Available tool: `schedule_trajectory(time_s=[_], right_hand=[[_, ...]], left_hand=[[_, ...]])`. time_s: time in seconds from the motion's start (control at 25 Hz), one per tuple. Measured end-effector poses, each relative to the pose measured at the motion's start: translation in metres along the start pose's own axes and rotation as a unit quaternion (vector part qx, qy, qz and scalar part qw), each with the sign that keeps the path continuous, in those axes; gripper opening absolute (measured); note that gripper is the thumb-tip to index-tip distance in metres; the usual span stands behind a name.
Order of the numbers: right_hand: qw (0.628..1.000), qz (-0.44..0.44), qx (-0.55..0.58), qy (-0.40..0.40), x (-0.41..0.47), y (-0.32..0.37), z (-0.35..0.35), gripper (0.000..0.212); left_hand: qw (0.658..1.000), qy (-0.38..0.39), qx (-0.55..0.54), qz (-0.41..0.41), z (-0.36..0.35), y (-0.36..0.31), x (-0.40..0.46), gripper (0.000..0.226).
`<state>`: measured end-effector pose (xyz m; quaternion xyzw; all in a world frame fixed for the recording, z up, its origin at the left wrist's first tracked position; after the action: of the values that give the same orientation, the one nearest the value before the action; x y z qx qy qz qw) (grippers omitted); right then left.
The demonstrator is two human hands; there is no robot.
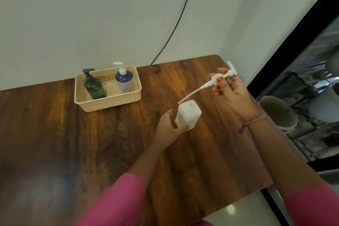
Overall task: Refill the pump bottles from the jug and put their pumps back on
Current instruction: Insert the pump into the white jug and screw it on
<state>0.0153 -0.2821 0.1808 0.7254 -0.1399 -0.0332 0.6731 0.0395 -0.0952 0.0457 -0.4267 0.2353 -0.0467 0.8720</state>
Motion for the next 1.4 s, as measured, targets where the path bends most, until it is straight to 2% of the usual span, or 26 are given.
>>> schedule_trajectory(time_s=[0.2,0.4,0.56,0.84,1.12,1.4], right_hand=[[0.995,0.031,-0.065,0.076,0.043,0.022,0.03,0.026],[0.982,0.039,-0.112,0.15,0.064,0.016,0.036,0.026],[0.973,0.032,-0.112,0.2,0.07,0.004,0.028,0.024],[0.922,-0.003,-0.244,0.301,0.063,-0.041,0.004,0.037],[0.899,0.005,-0.296,0.323,0.053,-0.066,-0.001,0.033],[0.915,0.008,-0.25,0.316,0.043,-0.045,-0.01,0.032]], left_hand=[[0.999,-0.043,0.0,0.013,-0.023,-0.019,0.036,0.104],[0.999,-0.034,-0.031,-0.02,-0.037,-0.014,0.05,0.088],[0.998,-0.041,-0.042,-0.025,-0.042,-0.01,0.055,0.084],[0.997,-0.055,-0.054,-0.025,-0.042,-0.008,0.057,0.08],[0.99,-0.088,-0.101,-0.044,-0.032,-0.03,0.047,0.081],[0.986,-0.103,-0.114,-0.07,-0.01,-0.039,0.022,0.076]])
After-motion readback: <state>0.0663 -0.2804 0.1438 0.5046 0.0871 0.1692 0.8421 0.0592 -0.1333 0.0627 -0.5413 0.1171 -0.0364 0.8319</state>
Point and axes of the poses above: each hand's wrist, its own x-axis towards the middle knuckle, its own z-axis out of the back of the hand, y = z × x, the point moved 5 cm from there along x, towards the middle knuckle, and after that the axes turned 9 degrees about x, right-handed, at the moved point
